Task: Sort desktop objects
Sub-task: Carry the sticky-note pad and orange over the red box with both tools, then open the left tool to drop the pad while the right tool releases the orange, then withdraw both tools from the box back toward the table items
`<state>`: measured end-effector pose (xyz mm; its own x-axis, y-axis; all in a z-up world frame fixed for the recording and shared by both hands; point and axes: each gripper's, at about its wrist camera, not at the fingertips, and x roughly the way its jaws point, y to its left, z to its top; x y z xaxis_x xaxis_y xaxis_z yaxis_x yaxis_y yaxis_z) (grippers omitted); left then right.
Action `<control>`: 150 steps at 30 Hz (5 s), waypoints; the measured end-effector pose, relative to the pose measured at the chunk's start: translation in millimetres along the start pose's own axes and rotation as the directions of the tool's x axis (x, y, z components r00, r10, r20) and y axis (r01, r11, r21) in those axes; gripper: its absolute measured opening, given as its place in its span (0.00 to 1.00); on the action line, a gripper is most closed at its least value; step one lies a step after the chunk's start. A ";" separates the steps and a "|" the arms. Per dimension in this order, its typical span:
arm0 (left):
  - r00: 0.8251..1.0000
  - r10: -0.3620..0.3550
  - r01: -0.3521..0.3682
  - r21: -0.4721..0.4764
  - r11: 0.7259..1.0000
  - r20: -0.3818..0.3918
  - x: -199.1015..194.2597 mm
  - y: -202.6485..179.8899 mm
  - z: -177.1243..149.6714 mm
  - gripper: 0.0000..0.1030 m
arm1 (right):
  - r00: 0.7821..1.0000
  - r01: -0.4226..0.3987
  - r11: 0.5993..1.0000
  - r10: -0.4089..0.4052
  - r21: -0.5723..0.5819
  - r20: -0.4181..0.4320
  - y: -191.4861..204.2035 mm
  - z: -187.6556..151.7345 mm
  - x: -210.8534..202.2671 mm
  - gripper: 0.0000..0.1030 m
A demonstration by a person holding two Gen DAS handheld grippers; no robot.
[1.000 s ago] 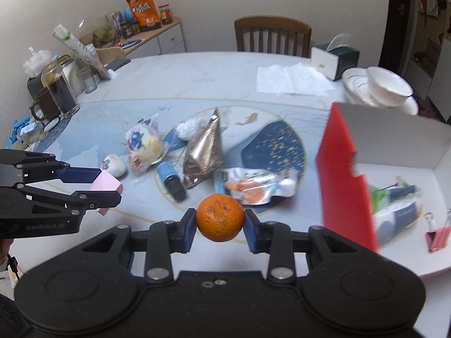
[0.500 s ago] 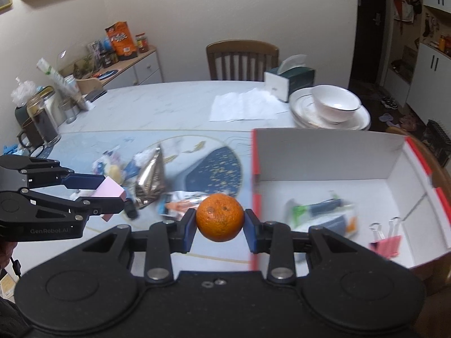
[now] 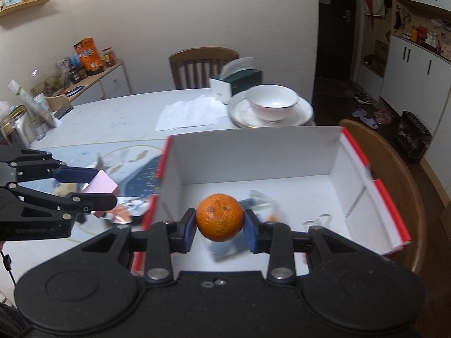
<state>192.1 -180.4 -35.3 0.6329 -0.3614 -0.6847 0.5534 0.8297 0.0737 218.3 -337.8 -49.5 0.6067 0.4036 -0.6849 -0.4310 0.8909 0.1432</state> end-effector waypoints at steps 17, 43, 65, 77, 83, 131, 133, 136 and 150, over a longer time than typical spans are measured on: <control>0.995 -0.091 0.096 0.177 0.980 -0.038 68.8 -64.6 55.2 0.40 | 0.994 0.096 0.995 -0.097 -0.039 -0.041 -76.0 17.5 36.4 0.34; 0.975 -0.019 0.074 0.241 0.968 -0.223 166.0 -47.5 75.0 0.40 | 0.959 0.038 0.992 -0.069 -0.118 -0.274 -95.2 30.3 124.5 0.34; 0.902 -0.072 0.170 0.197 0.966 -0.425 196.8 -48.8 68.4 0.41 | 0.913 0.001 0.985 -0.072 -0.173 -0.402 -91.3 23.8 148.4 0.38; 0.928 -0.085 0.157 0.175 0.972 -0.363 175.5 -45.2 69.8 0.63 | 0.937 -0.006 0.988 -0.049 -0.155 -0.347 -100.3 32.4 128.4 0.48; 0.950 -0.103 0.147 0.131 0.981 -0.293 151.0 -39.5 73.2 0.63 | 0.955 -0.045 0.989 0.000 -0.143 -0.298 -96.1 33.7 99.3 0.52; 0.994 -0.108 0.108 0.008 0.994 0.030 -40.8 42.1 -19.9 0.80 | 0.994 -0.109 0.991 0.108 -0.076 -0.028 56.4 9.1 3.5 0.75; 0.994 -0.103 0.104 -0.003 0.995 0.030 -45.5 53.0 -26.6 0.81 | 0.994 -0.107 0.991 0.105 -0.077 -0.030 68.5 9.1 5.5 0.75; 0.995 -0.094 0.095 -0.017 0.995 0.035 -52.3 69.1 -37.2 0.86 | 0.994 -0.108 0.991 0.105 -0.075 -0.034 86.0 8.0 8.8 0.75; 0.998 -0.053 0.055 -0.079 0.995 0.027 -75.6 147.6 -96.0 1.00 | 0.991 -0.115 0.991 0.110 -0.065 -0.074 167.7 -0.6 39.1 0.75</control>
<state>173.9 10.2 -42.3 0.6174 -0.4161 -0.6676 0.5427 0.8396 -0.0214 169.3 -172.8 -52.7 0.5040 0.4827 -0.7162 -0.5402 0.8232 0.1746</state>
